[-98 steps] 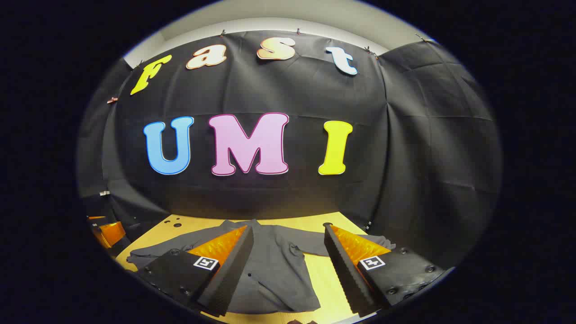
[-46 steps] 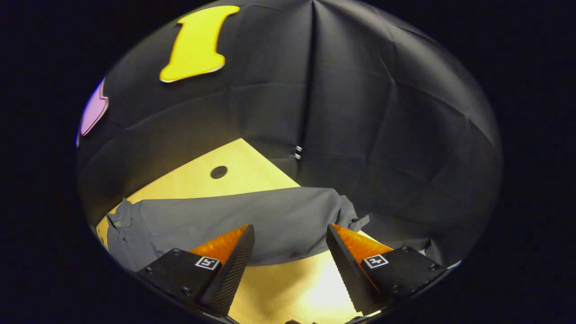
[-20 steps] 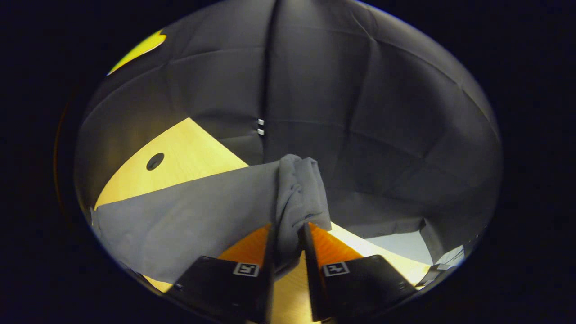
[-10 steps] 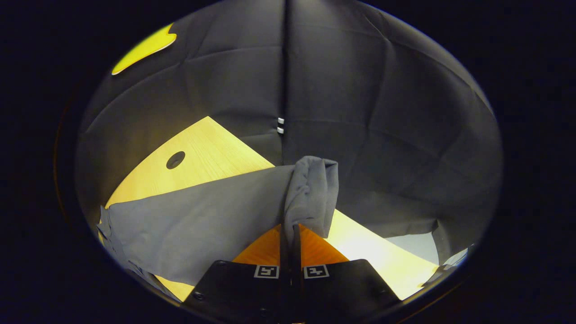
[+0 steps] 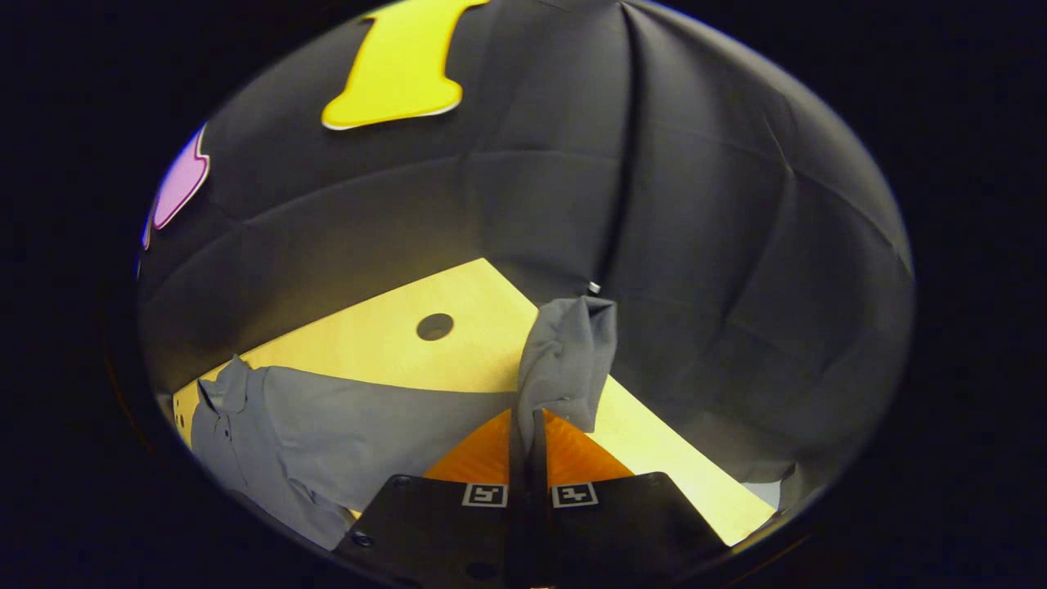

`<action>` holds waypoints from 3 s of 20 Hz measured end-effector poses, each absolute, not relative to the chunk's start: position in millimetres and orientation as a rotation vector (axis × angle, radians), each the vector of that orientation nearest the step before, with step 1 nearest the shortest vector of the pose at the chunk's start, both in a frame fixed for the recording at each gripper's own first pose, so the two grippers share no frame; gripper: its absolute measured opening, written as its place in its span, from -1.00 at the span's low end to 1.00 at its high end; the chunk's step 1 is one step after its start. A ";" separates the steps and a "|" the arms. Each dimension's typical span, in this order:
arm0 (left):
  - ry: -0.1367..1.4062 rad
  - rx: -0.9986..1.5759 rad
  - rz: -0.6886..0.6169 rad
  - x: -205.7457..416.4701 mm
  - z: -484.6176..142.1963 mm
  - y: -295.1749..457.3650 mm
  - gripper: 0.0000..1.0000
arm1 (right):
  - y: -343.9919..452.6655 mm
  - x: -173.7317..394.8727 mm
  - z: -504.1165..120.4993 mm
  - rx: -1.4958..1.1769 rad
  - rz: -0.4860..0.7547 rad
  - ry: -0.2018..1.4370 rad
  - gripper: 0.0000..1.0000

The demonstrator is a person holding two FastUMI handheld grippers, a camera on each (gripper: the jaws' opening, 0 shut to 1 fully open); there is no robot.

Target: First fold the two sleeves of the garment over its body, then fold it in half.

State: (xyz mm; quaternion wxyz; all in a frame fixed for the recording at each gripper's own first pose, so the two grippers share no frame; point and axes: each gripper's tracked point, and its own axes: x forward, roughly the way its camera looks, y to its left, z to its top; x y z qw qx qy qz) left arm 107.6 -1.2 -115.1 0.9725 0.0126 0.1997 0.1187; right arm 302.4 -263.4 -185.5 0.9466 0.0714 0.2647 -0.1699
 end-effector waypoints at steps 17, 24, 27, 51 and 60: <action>0.331 -0.029 0.404 89.8 -89.5 84.8 0.90 | 39.3 331.2 -105.5 0.042 0.204 0.430 -0.90; 0.342 -0.064 0.502 64.8 -92.7 130.1 0.91 | 189.4 310.9 -119.9 0.021 0.404 0.448 -0.90; 0.361 -0.131 0.552 46.4 -98.8 148.5 0.97 | 242.9 303.6 -131.4 -0.002 0.453 0.450 -0.90; 0.328 -0.372 0.624 80.6 -208.6 313.6 0.90 | 266.2 190.7 -122.9 -0.283 0.531 0.357 0.96; 0.477 -0.273 0.629 113.7 -248.6 339.3 0.90 | 84.4 138.3 -15.6 -0.286 0.361 0.251 0.96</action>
